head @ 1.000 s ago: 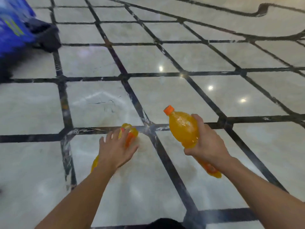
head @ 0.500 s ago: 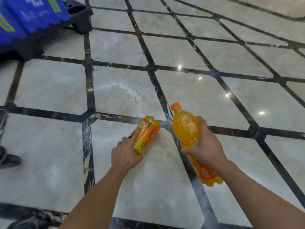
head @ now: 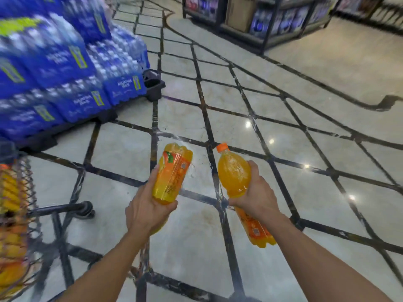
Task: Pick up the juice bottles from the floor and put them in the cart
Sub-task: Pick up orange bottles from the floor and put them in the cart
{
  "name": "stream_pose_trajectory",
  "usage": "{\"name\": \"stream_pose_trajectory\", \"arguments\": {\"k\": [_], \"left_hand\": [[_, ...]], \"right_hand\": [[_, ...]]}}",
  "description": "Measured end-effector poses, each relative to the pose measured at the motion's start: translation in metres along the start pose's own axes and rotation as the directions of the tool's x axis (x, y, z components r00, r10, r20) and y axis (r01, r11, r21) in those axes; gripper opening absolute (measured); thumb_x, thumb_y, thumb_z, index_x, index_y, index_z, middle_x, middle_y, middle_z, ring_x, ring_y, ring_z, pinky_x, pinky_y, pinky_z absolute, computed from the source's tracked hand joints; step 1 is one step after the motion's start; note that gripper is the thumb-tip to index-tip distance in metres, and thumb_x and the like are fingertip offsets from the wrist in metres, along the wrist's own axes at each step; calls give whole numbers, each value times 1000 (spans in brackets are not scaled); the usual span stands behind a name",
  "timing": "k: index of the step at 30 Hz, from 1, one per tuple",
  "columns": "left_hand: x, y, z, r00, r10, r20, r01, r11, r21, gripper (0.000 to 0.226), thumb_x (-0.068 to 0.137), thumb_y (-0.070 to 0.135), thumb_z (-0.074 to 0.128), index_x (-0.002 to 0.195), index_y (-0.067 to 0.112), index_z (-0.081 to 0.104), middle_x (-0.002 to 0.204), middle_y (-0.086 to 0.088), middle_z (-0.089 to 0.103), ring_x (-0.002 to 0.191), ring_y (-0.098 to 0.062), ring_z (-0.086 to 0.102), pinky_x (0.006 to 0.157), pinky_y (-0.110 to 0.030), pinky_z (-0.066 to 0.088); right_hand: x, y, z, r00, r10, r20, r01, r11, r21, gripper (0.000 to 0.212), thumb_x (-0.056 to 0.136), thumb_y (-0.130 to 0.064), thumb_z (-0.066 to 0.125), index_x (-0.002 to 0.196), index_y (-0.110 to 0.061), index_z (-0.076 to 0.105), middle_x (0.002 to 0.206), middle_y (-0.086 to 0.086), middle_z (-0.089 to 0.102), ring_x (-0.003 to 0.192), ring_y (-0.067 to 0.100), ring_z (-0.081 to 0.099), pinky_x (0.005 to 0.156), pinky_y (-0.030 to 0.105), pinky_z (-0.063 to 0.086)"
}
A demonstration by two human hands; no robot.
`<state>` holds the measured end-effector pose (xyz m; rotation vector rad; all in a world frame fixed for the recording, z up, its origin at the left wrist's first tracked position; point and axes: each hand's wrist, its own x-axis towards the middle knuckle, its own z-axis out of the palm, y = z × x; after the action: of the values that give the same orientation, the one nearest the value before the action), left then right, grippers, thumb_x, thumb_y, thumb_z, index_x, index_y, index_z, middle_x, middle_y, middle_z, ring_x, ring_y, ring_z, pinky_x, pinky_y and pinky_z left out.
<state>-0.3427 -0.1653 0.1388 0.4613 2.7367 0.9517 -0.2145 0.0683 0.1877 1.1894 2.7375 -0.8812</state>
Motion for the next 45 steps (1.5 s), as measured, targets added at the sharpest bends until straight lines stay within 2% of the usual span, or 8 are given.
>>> {"name": "stream_pose_trajectory", "arguments": {"k": [6,11,17,22,27,32,37,45], "left_hand": [[-65,98,-231,974,-101,-200,80,990,-113,107,67,52,81,148,58,12,126,-2,59,113,-31,58,77,-37,40],[-122,137,-409,916,-185,-357,135,978,-160,110,58,57,78,145,64,12,122,1,64,108,-28,61,84,-42,51],[-175,128,-571,812,-290,-507,220,956,-195,114,59,54,84,146,63,12,118,-1,68,106,-28,64,75,-36,47],[-193,64,-667,743,-334,-579,239,942,-236,112,54,60,79,143,67,10,120,-1,66,111,-28,63,85,-42,51],[-202,-11,-719,702,-388,-598,315,921,-229,113,49,76,67,143,68,5,117,2,67,107,-26,64,87,-48,54],[-202,-79,-733,687,-421,-593,363,905,-222,112,61,64,75,148,60,5,110,5,63,95,-20,63,77,-43,56],[-192,-141,-716,661,-528,-533,479,844,-241,113,59,71,73,147,61,3,115,3,63,100,-22,62,83,-44,55],[-156,-240,-641,608,-714,-348,673,696,-251,112,60,74,71,144,66,-3,103,4,65,82,-18,64,74,-44,57]], "right_hand": [[-65,-157,-149,988,-154,26,155,988,-5,122,50,-49,88,145,-41,12,113,5,57,97,32,63,79,49,58],[-119,-297,-244,947,-304,102,307,952,-15,121,56,-41,89,150,-33,13,114,10,59,100,35,62,76,41,52],[-179,-457,-282,875,-464,137,464,885,28,117,55,-37,89,148,-33,19,116,15,61,100,39,61,71,40,45],[-219,-580,-247,805,-578,133,580,814,31,122,61,-33,92,155,-21,17,123,21,63,109,41,63,81,43,51],[-251,-660,-174,757,-622,200,629,777,33,118,62,-36,91,154,-23,18,117,22,65,108,43,64,83,45,51],[-268,-702,-95,697,-638,329,668,744,26,115,62,-38,90,150,-29,16,115,15,62,103,40,63,75,40,48],[-263,-720,-19,644,-610,462,696,717,-22,119,60,-40,92,149,-29,14,106,10,62,92,35,64,69,37,48],[-218,-713,96,582,-492,648,746,640,-183,133,60,-55,89,158,-31,2,137,19,52,119,41,57,93,48,53]]}}
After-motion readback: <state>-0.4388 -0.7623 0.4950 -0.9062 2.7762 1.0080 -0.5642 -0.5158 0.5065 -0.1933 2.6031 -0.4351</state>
